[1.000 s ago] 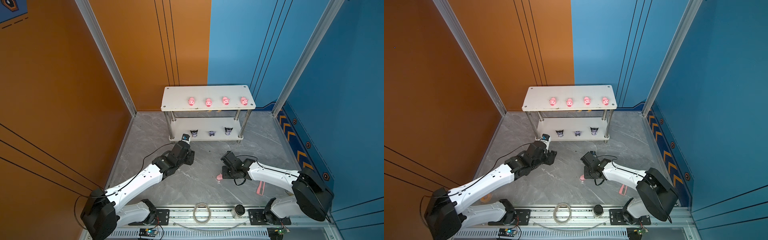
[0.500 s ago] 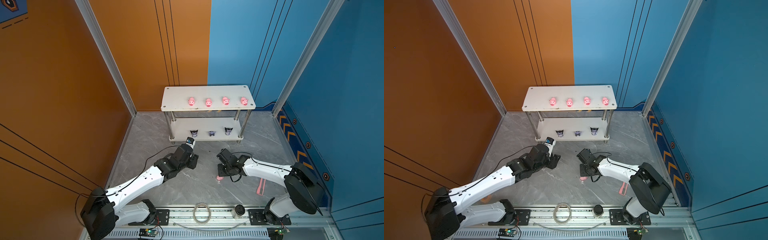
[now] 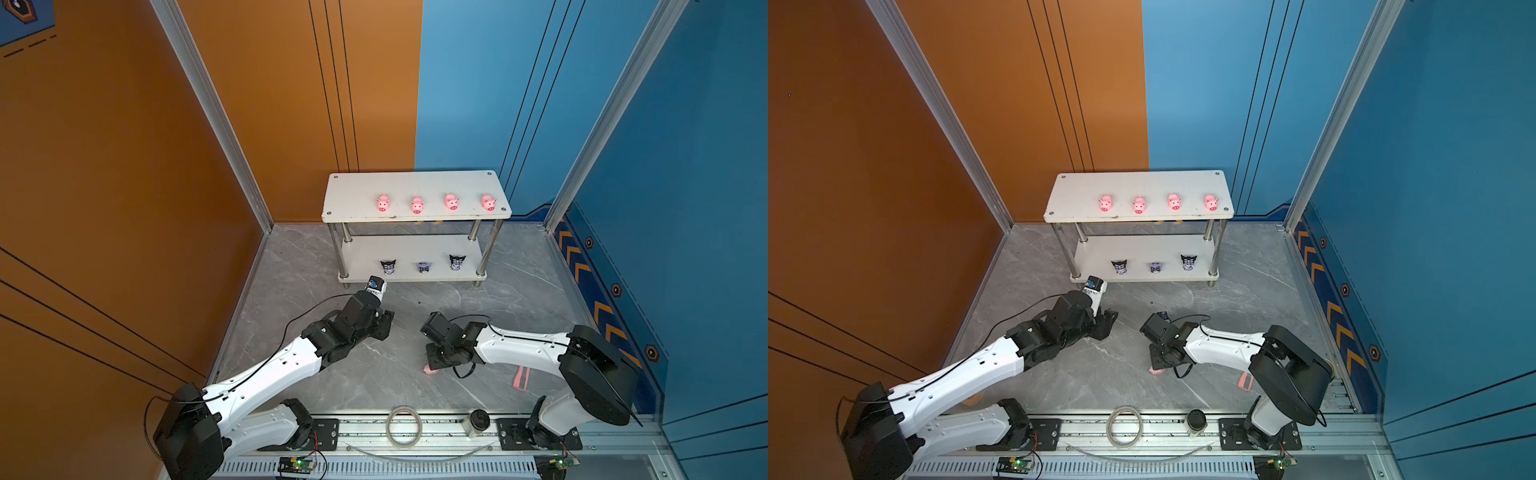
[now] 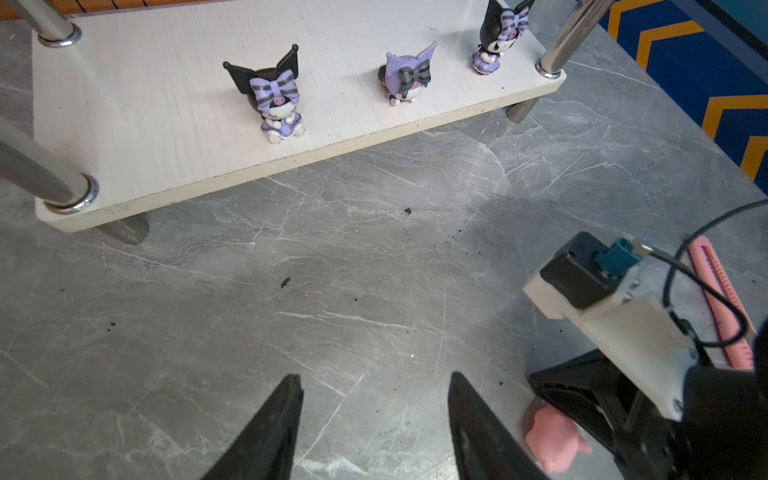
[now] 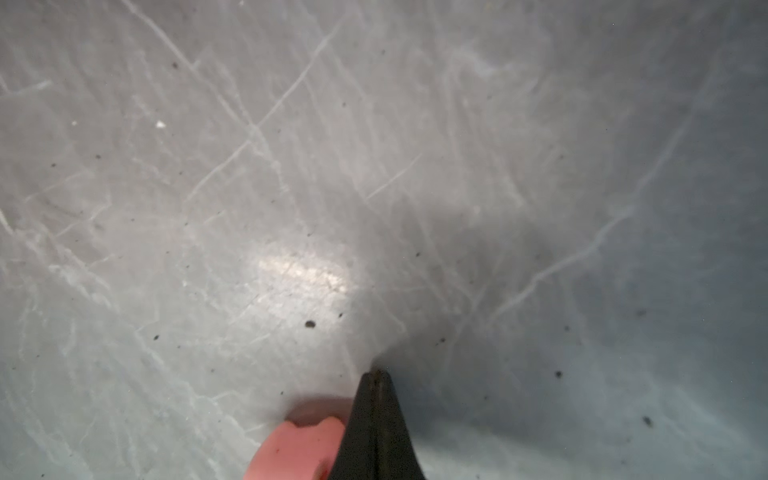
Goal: Place and organize the plastic toys onto the shelf
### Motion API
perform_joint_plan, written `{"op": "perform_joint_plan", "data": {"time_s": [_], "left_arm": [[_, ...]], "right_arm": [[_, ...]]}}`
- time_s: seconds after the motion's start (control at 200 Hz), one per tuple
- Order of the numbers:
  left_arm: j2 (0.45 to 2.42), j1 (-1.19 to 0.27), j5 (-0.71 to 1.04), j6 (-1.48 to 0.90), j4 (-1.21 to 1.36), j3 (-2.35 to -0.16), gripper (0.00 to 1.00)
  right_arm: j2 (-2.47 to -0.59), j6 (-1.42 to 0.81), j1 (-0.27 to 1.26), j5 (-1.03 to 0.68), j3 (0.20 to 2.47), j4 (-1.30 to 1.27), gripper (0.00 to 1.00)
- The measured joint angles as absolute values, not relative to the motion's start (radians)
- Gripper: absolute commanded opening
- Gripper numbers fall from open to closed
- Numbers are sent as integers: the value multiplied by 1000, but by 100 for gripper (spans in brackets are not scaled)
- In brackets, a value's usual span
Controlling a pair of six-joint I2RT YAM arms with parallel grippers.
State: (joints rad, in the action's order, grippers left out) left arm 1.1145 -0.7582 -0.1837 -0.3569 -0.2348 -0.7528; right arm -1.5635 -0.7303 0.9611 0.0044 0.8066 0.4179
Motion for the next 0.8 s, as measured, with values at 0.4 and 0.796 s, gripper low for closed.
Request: {"op": "perform_joint_plan", "data": {"time_s": [0.4, 0.796], "left_arm": [[1095, -750, -178, -356, -234, -746, 59], [1068, -733, -178, -357, -235, -727, 59]], "right_arm": [[-1481, -688, 1032, 29, 828, 616, 52], [-1636, -545, 1134, 35, 978, 725, 69]]}}
